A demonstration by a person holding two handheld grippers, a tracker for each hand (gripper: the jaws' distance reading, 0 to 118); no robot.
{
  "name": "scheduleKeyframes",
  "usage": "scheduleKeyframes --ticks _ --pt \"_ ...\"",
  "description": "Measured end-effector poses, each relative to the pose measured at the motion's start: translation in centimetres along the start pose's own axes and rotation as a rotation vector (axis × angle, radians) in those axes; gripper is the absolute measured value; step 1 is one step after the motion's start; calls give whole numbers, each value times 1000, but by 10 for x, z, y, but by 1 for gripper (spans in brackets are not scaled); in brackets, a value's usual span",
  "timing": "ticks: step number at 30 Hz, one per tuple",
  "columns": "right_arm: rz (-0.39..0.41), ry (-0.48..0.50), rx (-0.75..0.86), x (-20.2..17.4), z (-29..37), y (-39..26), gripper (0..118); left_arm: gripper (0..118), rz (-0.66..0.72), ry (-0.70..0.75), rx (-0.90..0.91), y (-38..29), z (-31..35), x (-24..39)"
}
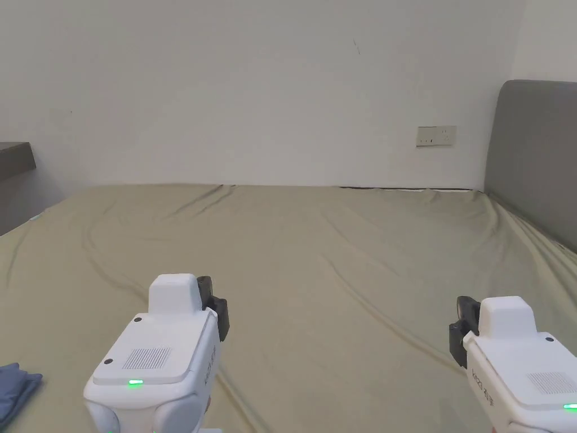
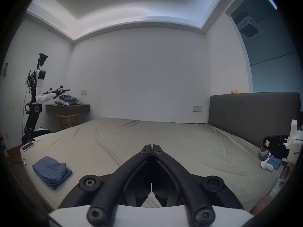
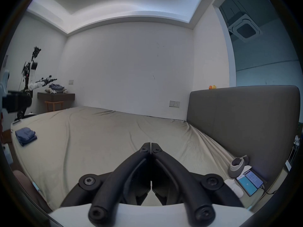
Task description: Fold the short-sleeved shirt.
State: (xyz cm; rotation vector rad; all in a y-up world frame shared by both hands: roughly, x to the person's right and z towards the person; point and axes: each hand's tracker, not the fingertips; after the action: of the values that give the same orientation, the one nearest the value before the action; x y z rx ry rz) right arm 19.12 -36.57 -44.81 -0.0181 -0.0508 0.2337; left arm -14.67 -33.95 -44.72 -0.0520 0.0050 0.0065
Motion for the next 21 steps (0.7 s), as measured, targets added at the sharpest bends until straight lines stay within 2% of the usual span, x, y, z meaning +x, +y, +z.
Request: scheduleKeyframes --ticks 1,4,5,6,7,8,9,10,11,12,13,14,15,16,19,20,21 --pt "-47 12 -38 0 -1 -4 0 0 -7 6 7 -2 1 1" --pt "-66 16 -54 2 -2 -5 1 0 -20 7 24 -9 5 4" --pt "-59 18 -54 4 -2 -6 4 1 -23 9 24 -10 5 5" --pt "-57 16 -60 4 -2 -6 13 8 -25 12 18 -11 3 6" --pt "-55 9 -54 4 -1 -6 29 19 -18 15 17 -12 4 7" --pt "-59 3 -44 5 0 -6 53 36 -7 14 19 -14 5 8" --pt "-68 4 -57 6 -1 -6 63 42 -1 18 20 -16 5 8" --pt "-92 5 -103 5 -3 -7 63 42 -4 25 17 -18 4 10" --pt "-116 -28 -135 4 -5 -8 91 67 -11 34 13 -21 4 10" --pt "-113 -48 -113 5 -4 -10 114 93 -15 46 16 -23 4 11" --pt "-172 24 -138 2 -1 -15 118 111 -13 58 27 -25 5 11" --pt "-80 -41 -83 5 2 -6 118 118 -14 64 41 -26 9 11" --pt "-101 -35 -140 5 0 -7 118 118 -19 59 59 -25 9 12" --pt "-37 -21 -98 5 -1 -1 118 118 -26 48 54 -21 10 14" --pt "-66 -30 -86 6 3 -13 118 118 -35 33 56 -20 11 18" --pt "-114 -18 -118 6 1 -15 118 118 -38 31 52 -22 9 15" --pt "-103 -16 -110 7 0 -14 118 118 -40 28 42 -22 8 16"
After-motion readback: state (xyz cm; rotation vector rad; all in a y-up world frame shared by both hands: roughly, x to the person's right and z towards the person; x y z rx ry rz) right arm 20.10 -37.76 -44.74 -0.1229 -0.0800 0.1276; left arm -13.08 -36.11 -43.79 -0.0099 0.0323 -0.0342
